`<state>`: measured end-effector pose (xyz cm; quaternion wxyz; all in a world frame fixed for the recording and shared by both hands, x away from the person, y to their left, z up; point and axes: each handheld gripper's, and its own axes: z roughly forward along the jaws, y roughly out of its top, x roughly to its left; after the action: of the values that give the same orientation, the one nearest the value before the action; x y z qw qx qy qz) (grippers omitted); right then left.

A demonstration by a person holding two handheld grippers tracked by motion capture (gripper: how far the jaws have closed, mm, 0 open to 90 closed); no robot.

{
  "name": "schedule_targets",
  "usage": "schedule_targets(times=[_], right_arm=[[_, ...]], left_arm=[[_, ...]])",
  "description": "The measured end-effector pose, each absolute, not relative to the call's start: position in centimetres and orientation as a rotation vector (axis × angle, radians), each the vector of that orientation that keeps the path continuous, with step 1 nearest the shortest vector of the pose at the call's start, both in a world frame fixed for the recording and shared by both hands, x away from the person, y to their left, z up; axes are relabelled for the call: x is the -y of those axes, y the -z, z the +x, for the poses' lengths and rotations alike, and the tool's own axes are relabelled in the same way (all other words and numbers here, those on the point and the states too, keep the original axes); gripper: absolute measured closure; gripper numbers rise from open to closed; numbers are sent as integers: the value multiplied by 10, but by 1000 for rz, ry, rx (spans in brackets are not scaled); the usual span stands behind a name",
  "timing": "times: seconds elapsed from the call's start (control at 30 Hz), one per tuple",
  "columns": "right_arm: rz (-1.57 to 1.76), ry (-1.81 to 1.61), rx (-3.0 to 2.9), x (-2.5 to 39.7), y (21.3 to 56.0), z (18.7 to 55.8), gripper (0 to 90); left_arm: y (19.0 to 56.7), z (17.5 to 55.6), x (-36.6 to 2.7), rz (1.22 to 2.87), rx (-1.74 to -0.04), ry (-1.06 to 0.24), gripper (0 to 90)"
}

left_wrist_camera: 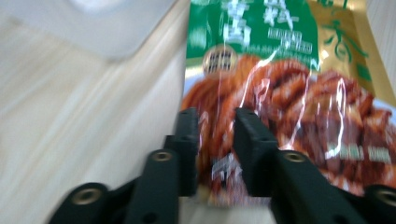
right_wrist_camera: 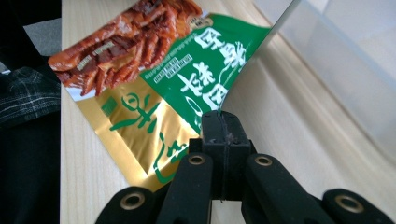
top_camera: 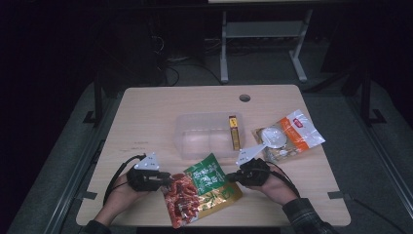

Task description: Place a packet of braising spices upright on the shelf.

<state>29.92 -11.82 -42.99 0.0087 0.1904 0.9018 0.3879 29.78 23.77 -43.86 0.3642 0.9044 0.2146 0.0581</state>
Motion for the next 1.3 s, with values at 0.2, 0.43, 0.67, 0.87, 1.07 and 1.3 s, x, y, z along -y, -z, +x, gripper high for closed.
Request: schedule_targets(times=[0.2,0.43,0.67,0.87,1.07,1.3], right_arm=[[511,-1239,-2788,117,422,301,900],[480,-1302,-2756,115,412,299,900],[462,-1292,-2757,112,410,300,900],[456,-1286,-2757,111,411,300,900],[454,-1260,-2775,106,413,298,900],[444,-1277,-2766,103,412,299,900]], left_arm=[[445,315,-224,2314,-547,-88,447],[453,329,-213,2273,-526,1,324],[464,331,-201,2301,-506,88,179],[465,329,-197,2315,-463,90,237],[464,329,-199,2336,-458,8,451],[463,324,-194,2362,-418,-71,653]])
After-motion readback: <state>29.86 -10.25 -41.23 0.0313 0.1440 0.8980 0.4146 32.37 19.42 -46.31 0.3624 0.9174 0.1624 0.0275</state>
